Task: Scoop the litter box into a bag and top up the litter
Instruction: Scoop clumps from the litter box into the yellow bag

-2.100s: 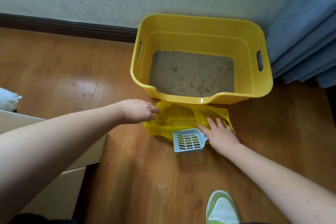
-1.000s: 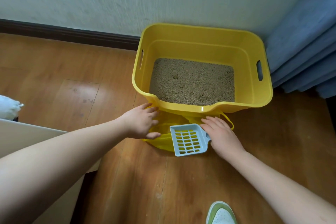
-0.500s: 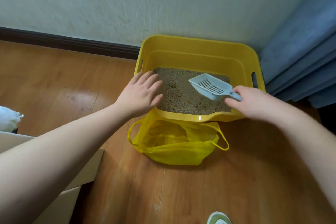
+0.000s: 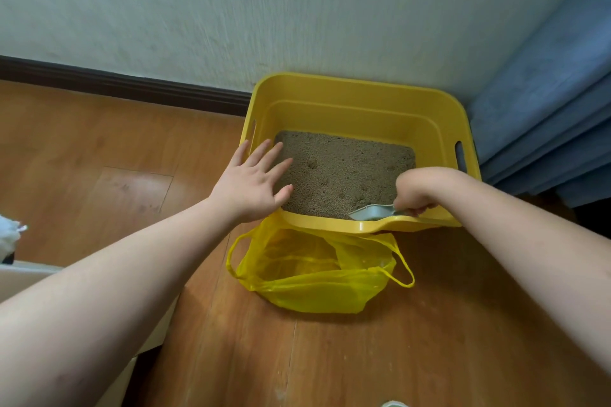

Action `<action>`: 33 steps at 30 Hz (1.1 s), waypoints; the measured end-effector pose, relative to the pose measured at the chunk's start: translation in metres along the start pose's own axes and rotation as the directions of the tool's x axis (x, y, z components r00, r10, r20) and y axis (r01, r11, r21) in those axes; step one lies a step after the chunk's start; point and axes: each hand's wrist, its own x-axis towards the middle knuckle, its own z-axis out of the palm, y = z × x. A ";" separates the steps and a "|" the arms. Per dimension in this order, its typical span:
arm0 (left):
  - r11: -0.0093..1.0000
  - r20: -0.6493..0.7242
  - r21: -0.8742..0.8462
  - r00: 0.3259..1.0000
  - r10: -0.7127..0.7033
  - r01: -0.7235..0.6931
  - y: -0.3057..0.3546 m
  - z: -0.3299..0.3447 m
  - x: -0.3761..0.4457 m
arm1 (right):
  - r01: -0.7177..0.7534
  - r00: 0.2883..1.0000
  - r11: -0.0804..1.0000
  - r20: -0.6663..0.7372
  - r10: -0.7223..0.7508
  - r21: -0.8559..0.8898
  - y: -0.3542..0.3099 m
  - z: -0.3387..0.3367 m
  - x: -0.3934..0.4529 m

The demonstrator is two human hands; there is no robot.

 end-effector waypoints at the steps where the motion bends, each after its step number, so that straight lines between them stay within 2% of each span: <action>1: 1.000 0.001 0.001 1.000 0.002 -0.002 0.000 0.001 0.000 | 0.000 1.000 1.000 0.001 0.000 0.020 0.000 0.000 0.002; 5: 1.000 -0.008 0.008 1.000 0.000 0.000 0.001 0.001 0.001 | -0.022 1.000 0.996 -0.001 0.023 0.090 -0.007 0.003 0.006; 13: 1.000 -0.007 0.027 1.000 0.004 -0.004 0.003 0.001 0.001 | -0.077 0.992 0.995 -0.095 0.084 0.067 -0.039 0.019 0.018; 16: 0.998 0.053 0.039 0.998 0.040 -0.042 0.002 -0.001 0.004 | -0.162 0.969 0.974 -0.162 0.187 0.156 -0.045 0.032 0.023; 19: 0.996 0.127 0.018 0.988 0.087 -0.090 -0.001 -0.006 0.013 | -0.171 0.955 0.966 -0.207 0.211 0.195 -0.048 0.035 0.025; 25: 0.999 -0.057 -0.045 0.998 0.005 -0.008 -0.001 -0.001 0.017 | -0.183 0.941 0.968 -0.254 0.224 0.174 -0.049 0.041 0.030; 30: 0.998 -0.081 -0.062 0.997 0.005 -0.010 -0.002 0.002 0.017 | -0.193 0.956 0.959 -0.180 0.232 0.208 -0.051 0.041 0.050; 33: 0.997 -0.108 -0.072 0.994 -0.025 0.017 -0.002 0.003 0.016 | -0.126 0.975 0.972 -0.157 0.159 0.198 -0.054 0.033 0.058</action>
